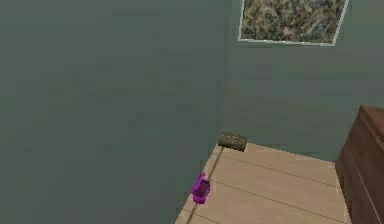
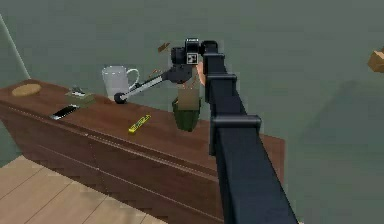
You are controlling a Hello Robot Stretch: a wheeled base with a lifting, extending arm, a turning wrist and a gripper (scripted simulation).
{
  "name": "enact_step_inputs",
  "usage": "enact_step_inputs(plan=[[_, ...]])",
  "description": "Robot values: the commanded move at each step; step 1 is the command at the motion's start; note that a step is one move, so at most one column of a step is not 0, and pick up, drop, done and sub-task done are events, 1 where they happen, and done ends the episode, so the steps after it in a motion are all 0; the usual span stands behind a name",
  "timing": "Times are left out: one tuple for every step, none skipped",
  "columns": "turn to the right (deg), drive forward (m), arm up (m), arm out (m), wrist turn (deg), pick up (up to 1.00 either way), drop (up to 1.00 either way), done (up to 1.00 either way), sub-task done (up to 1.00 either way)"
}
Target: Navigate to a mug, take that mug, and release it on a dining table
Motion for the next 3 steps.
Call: enact_step_inputs(plan=[[0.0,0.00,0.00,0.00,-45.0,0.00,0.00,0.00,0.00],[0.0,0.00,0.00,0.00,-18.0,0.00,0.00,0.00,0.00],[0.0,0.00,0.00,-0.44,0.0,0.00,0.00,0.00,0.00]])
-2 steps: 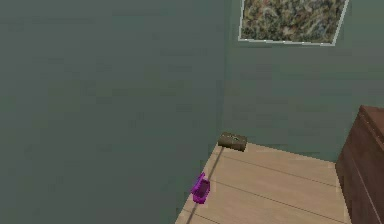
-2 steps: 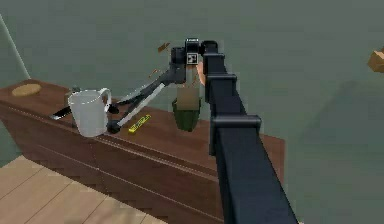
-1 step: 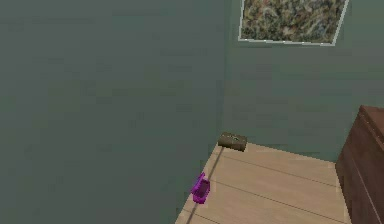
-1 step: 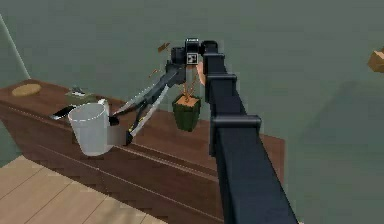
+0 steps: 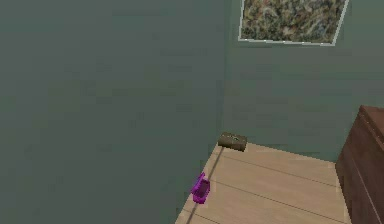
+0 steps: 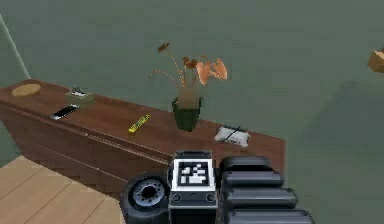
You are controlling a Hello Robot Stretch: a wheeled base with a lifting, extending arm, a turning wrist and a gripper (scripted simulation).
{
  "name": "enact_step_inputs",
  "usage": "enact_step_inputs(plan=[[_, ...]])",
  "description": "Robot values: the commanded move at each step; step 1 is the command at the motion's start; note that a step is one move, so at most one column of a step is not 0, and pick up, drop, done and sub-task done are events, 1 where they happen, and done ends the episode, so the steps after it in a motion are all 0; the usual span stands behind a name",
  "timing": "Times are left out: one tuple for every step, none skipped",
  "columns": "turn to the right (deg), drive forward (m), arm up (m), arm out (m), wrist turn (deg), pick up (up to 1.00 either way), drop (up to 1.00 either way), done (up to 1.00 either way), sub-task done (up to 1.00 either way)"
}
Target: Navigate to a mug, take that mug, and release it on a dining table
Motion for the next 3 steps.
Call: enact_step_inputs(plan=[[-45.0,0.00,0.00,0.00,0.0,0.00,0.00,0.00,0.00],[-45.0,0.00,0.00,0.00,0.0,0.00,0.00,0.00,0.00],[-45.0,0.00,0.00,0.00,0.0,0.00,0.00,0.00,0.00]])
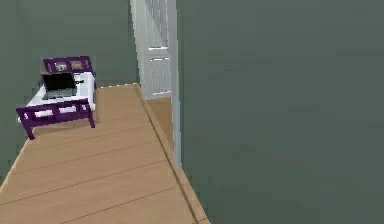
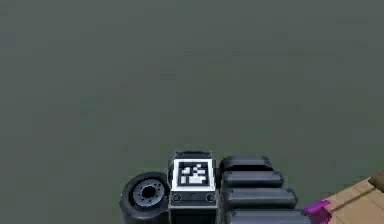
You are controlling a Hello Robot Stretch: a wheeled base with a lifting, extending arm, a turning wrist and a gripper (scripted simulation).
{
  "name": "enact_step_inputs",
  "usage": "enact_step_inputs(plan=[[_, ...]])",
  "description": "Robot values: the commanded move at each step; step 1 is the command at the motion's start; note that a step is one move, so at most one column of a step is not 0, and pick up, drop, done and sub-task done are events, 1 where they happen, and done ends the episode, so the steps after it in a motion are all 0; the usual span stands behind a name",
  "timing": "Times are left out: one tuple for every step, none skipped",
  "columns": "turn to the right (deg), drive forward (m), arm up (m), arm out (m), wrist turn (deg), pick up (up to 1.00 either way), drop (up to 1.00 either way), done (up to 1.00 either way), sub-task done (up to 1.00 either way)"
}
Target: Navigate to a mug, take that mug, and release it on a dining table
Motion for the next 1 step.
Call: enact_step_inputs(plan=[[-18.0,0.00,0.00,0.00,0.0,0.00,0.00,0.00,0.00]])
